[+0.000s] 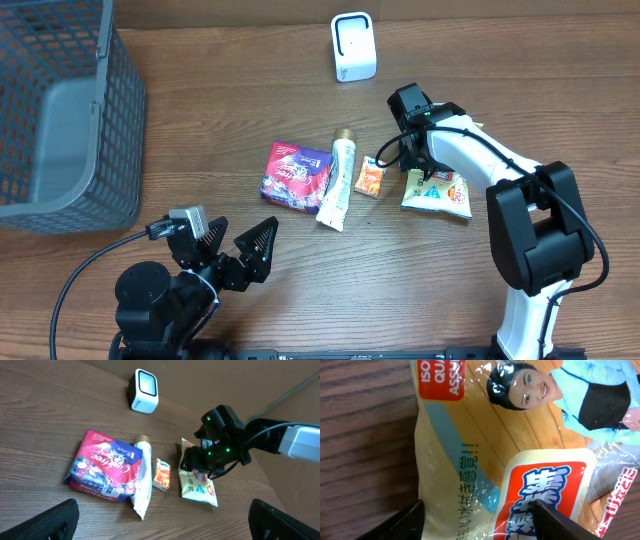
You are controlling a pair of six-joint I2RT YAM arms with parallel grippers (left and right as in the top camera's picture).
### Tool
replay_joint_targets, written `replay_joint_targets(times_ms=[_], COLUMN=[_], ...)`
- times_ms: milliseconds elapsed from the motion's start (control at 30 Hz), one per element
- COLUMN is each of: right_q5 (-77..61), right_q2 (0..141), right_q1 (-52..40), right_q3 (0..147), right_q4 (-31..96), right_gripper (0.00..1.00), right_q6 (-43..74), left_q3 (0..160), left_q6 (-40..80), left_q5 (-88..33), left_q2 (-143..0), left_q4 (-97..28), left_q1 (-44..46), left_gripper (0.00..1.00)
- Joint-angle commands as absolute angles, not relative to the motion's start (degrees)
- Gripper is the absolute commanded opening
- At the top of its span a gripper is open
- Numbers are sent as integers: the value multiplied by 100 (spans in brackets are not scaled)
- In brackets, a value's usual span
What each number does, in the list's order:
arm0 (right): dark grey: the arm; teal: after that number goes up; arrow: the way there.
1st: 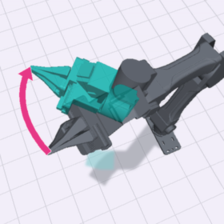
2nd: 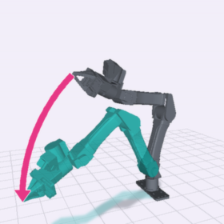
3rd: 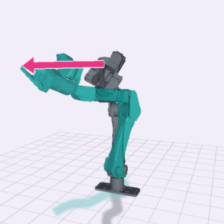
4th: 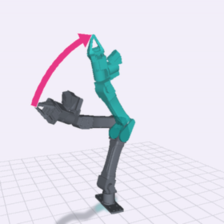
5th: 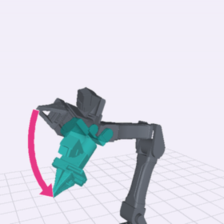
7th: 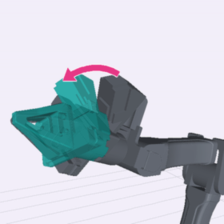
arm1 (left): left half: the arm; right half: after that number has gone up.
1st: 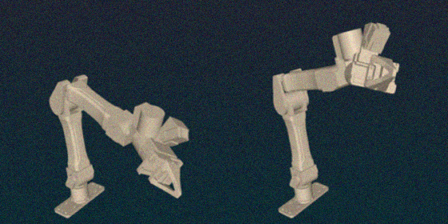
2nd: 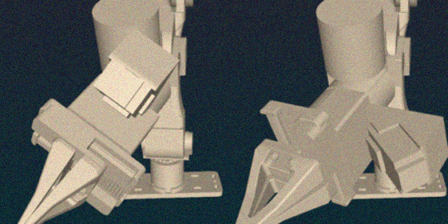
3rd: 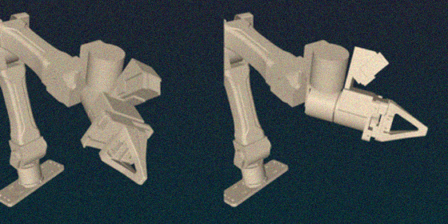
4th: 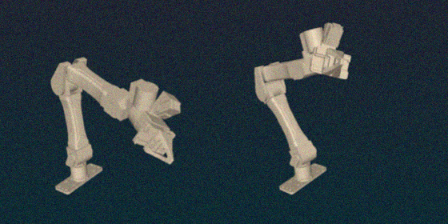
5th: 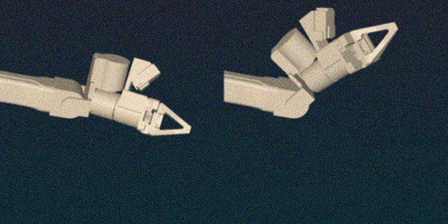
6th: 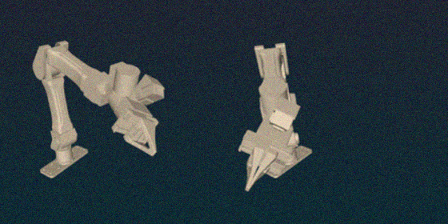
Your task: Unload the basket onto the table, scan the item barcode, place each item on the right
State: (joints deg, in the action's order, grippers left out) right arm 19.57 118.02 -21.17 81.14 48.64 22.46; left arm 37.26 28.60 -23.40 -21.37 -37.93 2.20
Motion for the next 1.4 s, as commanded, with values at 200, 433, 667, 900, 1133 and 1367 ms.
replay_joint_targets(times_ms=[200,433,667,900,1133,1367], right_q5=[1817,1649,1562,1691,1942,2056], right_q2=[11977,11974,11937,11950,11961,11961], right_q1=[-2093,-2093,-2078,-2078,-2078,-2078], right_q3=[7690,7771,8812,8541,7688,7378], right_q4=[4735,4969,6077,5798,4947,4637], right_gripper=[53,4,14,84,89,64], right_q6=[2410,2429,2399,2403,2432,2429], left_q3=[3758,3758,3758,3758,3758,3758], left_q6=[2919,2919,2919,2919,2919,2919], left_q5=[-2381,-2381,-2381,-2381,-2379,-2381], left_q2=[-2099,-2099,-2099,-2099,-2099,-2099], left_q4=[-3776,-3776,-3776,-3778,-4084,-4694], left_q1=[189,191,191,191,189,189], left_gripper=[100,100,100,100,100,100])
